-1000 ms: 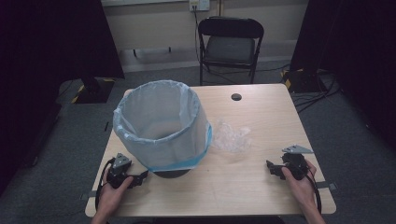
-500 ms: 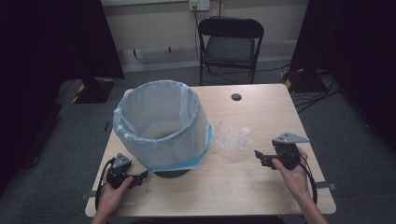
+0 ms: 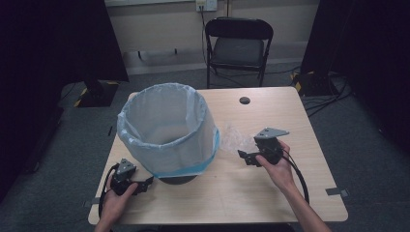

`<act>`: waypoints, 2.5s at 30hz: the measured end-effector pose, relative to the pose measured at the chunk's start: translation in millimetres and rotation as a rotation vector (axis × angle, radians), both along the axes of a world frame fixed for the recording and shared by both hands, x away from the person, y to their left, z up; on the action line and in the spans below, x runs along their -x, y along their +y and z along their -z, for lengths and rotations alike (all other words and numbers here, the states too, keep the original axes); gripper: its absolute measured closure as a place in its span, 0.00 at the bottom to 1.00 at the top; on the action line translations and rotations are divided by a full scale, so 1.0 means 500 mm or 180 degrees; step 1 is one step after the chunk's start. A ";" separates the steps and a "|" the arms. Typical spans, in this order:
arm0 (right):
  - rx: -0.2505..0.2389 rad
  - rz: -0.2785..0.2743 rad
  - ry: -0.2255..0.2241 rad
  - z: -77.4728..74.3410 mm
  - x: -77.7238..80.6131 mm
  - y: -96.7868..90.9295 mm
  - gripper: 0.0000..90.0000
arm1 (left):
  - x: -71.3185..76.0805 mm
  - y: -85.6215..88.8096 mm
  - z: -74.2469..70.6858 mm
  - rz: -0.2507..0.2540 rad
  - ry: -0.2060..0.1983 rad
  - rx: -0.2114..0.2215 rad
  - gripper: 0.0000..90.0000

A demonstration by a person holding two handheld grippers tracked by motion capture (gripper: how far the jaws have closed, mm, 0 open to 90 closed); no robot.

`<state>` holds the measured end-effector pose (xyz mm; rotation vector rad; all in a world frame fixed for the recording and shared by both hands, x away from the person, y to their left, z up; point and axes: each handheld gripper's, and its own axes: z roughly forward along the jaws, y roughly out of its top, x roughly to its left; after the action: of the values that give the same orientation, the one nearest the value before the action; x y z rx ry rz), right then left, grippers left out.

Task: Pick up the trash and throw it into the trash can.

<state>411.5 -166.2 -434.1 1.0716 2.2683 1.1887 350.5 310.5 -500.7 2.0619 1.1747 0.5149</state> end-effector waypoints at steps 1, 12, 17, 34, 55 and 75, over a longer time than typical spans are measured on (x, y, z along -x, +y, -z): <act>0.0037 -0.0041 0.0028 0.012 -0.007 0.013 0.17 | 0.000 0.000 0.000 0.0000 0.0000 0.0000 0.15; 0.0198 -0.0027 0.0318 0.084 -0.064 0.019 0.25 | 0.000 0.000 0.000 0.0000 -0.0001 0.0000 0.15; 0.0257 -0.0007 0.0440 0.107 -0.078 0.022 0.31 | 0.000 0.000 0.000 0.0000 0.0000 0.0000 0.15; -0.0083 0.0125 0.0270 0.090 -0.075 0.001 1.00 | 0.000 0.000 0.000 0.0001 0.0000 -0.0002 0.15; -0.0551 0.0021 -0.0083 -0.008 -0.030 -0.013 1.00 | 0.000 0.000 0.000 0.0000 0.0000 0.0000 0.15; -0.0961 -0.0272 -0.0720 -0.193 -0.015 0.016 1.00 | 0.000 0.000 0.000 0.0000 0.0000 -0.0001 0.15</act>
<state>419.0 -158.0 -337.6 0.8926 2.0223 1.6382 350.5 310.5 -500.7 2.0622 1.1746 0.5149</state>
